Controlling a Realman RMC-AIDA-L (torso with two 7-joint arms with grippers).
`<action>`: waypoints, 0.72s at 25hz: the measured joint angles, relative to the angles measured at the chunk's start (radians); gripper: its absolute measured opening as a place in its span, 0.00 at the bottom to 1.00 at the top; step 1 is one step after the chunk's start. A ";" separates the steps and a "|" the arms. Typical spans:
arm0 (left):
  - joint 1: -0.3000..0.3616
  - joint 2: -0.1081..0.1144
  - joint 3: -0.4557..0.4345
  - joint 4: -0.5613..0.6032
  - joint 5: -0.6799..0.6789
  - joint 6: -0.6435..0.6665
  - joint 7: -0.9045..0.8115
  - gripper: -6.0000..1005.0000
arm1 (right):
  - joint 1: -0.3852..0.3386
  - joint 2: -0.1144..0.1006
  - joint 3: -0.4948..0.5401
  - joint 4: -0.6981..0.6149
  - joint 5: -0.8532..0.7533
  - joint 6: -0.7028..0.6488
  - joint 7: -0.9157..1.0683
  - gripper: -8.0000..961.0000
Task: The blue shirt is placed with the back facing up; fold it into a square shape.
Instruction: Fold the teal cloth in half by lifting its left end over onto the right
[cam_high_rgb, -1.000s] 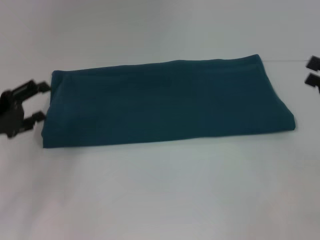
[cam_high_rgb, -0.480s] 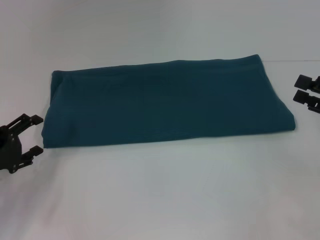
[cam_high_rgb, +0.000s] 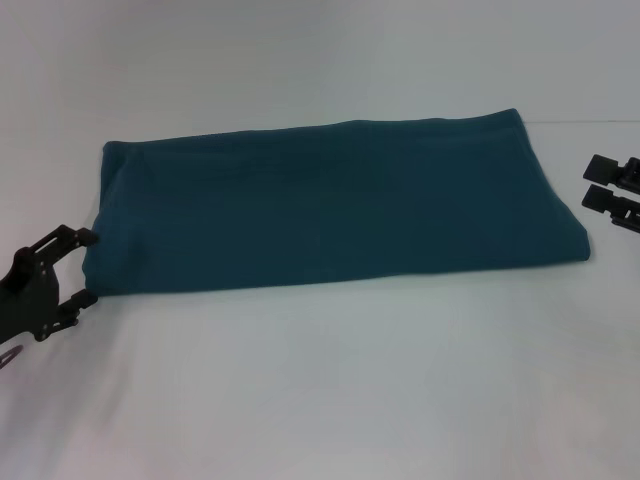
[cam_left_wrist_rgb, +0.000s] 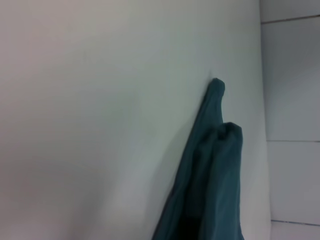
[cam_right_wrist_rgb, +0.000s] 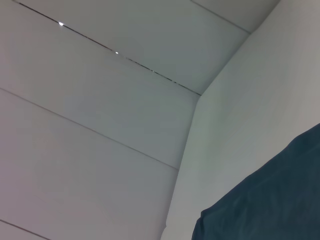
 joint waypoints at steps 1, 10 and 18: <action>0.000 0.000 0.000 0.000 0.000 -0.003 -0.002 0.92 | 0.000 0.000 0.000 0.000 0.000 0.000 0.000 0.72; 0.001 -0.003 0.000 -0.003 0.003 -0.031 -0.019 0.92 | -0.009 0.000 -0.001 0.001 -0.001 0.017 -0.001 0.72; -0.014 -0.001 0.002 -0.026 0.009 -0.060 -0.023 0.92 | -0.009 0.000 -0.002 0.010 -0.001 0.024 -0.001 0.72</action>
